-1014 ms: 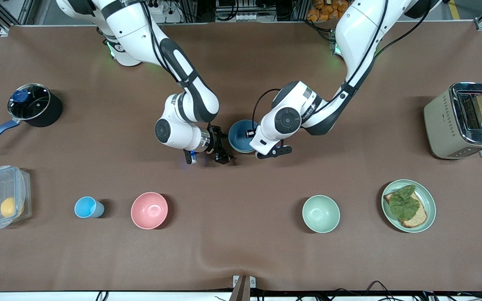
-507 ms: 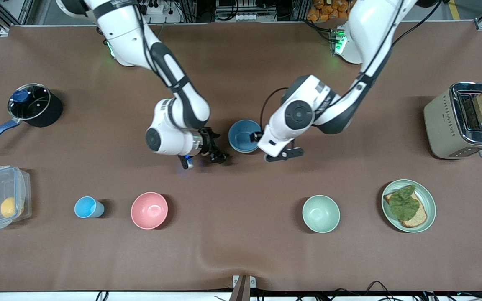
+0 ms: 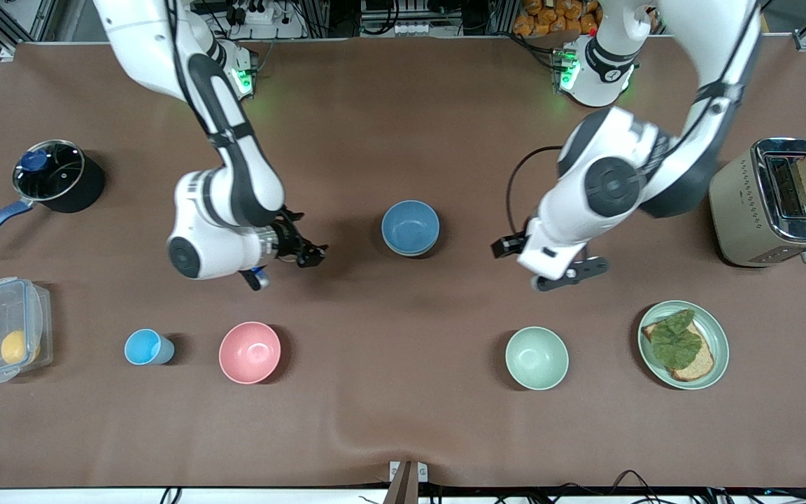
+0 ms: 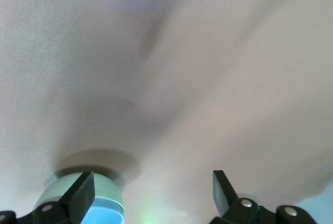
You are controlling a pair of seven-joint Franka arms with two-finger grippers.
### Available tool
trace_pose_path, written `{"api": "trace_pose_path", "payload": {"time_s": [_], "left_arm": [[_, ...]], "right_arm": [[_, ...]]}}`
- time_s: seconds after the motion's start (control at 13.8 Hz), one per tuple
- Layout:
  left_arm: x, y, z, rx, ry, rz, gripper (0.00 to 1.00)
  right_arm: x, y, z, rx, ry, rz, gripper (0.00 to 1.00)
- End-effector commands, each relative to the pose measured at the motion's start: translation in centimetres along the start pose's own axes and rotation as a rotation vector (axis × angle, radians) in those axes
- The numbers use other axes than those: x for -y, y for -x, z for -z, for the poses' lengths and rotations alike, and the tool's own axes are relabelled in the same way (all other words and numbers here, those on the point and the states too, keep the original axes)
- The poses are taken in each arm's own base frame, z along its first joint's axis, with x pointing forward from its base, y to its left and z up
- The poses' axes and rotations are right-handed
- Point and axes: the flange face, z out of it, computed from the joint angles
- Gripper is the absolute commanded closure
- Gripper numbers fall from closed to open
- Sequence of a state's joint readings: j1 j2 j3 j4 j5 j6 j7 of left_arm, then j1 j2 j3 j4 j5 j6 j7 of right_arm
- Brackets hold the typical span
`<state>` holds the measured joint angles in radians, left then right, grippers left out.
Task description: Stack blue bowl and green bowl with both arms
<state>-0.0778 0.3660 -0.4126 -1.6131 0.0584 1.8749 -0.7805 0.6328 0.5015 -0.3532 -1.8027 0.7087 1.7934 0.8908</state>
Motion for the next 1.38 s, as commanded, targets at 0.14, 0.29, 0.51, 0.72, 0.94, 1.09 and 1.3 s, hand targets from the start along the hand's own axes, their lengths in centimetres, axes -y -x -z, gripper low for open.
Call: {"api": "trace_pose_path", "payload": {"time_s": [0.14, 0.29, 0.51, 0.72, 0.94, 1.09, 1.3], "left_arm": [[6.2, -2.2, 6.0, -0.038, -0.04, -0.093, 0.0], [7.8, -2.8, 6.9, -0.045, -0.043, -0.1, 0.0], [7.9, -2.5, 7.6, -0.055, -0.044, -0.105, 0.0], [9.5, -2.3, 8.1, -0.016, -0.077, -0.145, 0.0], [11.7, -1.9, 10.0, -0.019, -0.102, -0.176, 0.0], [13.6, -1.2, 11.5, -0.003, -0.132, -0.249, 0.0], [15.6, 0.1, 13.8, -0.008, -0.137, -0.273, 0.0]], "right_arm": [[-3.8, -2.4, 6.4, 0.027, 0.044, 0.119, 0.0], [-5.4, -3.7, 9.5, -0.014, 0.096, 0.162, 0.0], [-8.4, -6.6, 15.3, -0.004, 0.081, 0.262, 0.0], [-12.7, -11.5, 19.1, -0.031, 0.062, 0.419, 0.0], [-15.8, -14.3, 23.3, -0.09, 0.032, 0.538, 0.0], [-16.7, -12.7, 28.6, -0.182, -0.002, 0.574, 0.0], [-18.0, -9.3, 32.4, -0.259, -0.005, 0.658, 0.0]]}}
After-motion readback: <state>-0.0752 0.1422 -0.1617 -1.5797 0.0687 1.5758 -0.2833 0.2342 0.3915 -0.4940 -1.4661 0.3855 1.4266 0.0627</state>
